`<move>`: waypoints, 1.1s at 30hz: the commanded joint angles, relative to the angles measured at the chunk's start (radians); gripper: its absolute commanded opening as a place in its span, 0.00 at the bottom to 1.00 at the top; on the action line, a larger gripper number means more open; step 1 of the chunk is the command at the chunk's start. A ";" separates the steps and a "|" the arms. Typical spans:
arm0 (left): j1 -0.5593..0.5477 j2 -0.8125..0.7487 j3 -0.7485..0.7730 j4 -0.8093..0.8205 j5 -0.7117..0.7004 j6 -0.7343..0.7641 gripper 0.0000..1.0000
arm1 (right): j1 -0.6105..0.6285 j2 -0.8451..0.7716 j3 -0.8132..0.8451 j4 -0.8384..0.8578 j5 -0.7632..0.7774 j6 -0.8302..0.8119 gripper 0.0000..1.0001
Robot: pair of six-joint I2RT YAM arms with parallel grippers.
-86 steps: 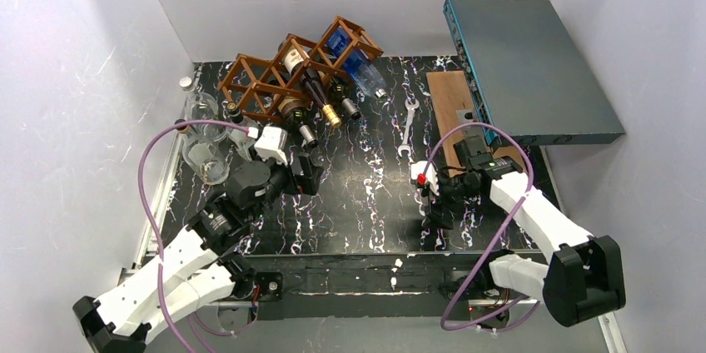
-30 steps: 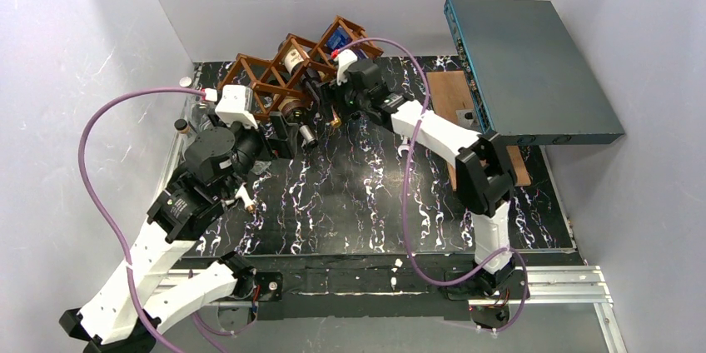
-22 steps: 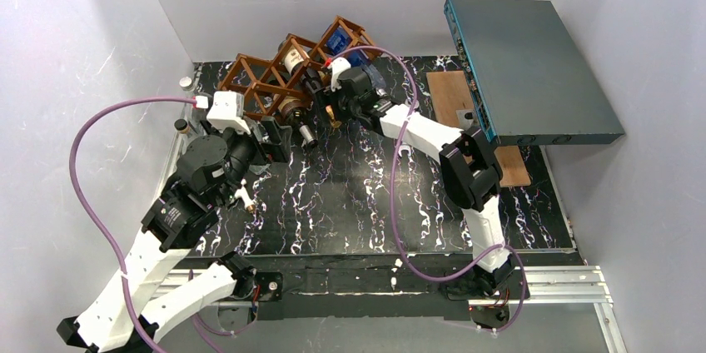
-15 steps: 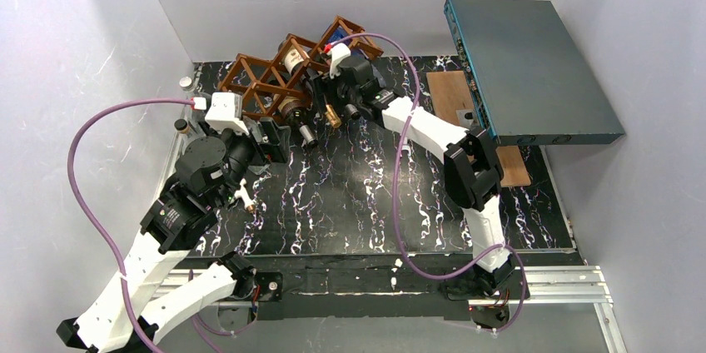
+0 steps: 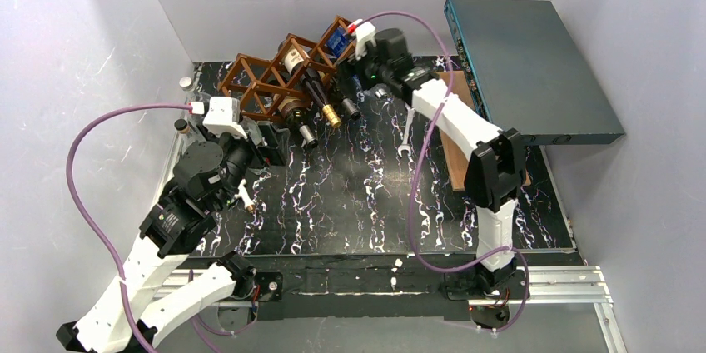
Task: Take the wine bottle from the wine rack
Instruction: Pick up the wine bottle from the wine rack.
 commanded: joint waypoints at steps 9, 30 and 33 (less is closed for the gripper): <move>0.005 0.017 0.012 0.016 0.012 0.008 0.98 | -0.116 0.129 0.248 -0.120 -0.010 -0.180 0.98; 0.005 0.034 -0.016 0.035 0.012 0.007 0.98 | -0.095 0.295 0.366 -0.172 0.085 -0.197 0.98; 0.006 0.029 -0.017 0.031 0.012 0.004 0.98 | -0.068 0.298 0.363 -0.174 0.131 -0.239 0.98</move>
